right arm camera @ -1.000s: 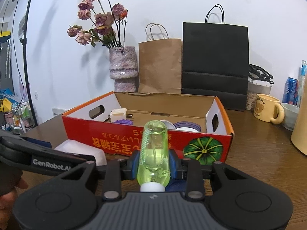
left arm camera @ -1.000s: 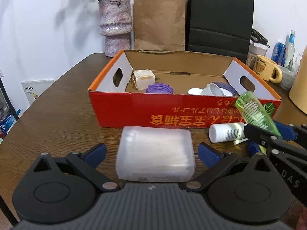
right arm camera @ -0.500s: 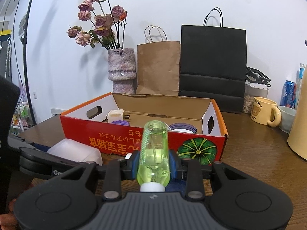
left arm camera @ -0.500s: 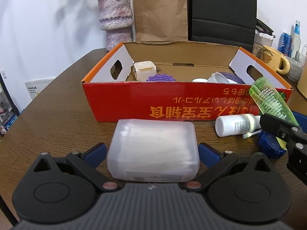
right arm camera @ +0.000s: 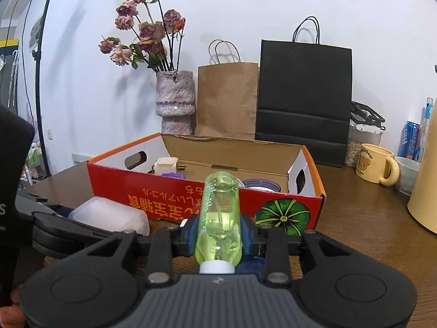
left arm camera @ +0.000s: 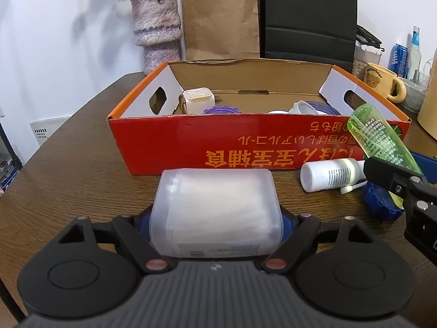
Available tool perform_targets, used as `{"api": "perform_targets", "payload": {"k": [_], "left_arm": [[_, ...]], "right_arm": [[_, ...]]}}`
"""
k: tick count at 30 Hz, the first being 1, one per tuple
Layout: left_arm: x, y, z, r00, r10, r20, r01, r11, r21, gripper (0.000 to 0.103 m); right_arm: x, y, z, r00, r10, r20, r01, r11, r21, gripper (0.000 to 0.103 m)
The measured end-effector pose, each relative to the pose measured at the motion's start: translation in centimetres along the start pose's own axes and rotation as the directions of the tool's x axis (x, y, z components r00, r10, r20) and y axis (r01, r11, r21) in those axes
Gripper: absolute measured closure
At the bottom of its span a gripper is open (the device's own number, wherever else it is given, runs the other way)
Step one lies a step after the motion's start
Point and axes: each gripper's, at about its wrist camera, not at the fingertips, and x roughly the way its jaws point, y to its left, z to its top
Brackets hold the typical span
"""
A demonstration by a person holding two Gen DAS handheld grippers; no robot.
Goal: Organize rigid objects
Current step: 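Carry the clear box with the left tool while the right tool carries the green bottle over the box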
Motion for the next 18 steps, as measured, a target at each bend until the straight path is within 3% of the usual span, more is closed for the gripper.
{"api": "perform_targets", "payload": {"k": [18], "left_arm": [[-1.1,0.5,-0.2,0.999,-0.007,0.044,0.008,1.0,-0.018,0.019]], "right_arm": [[-0.5,0.4,-0.2,0.999,-0.031,0.013,0.031,0.999,-0.009,0.072]]}}
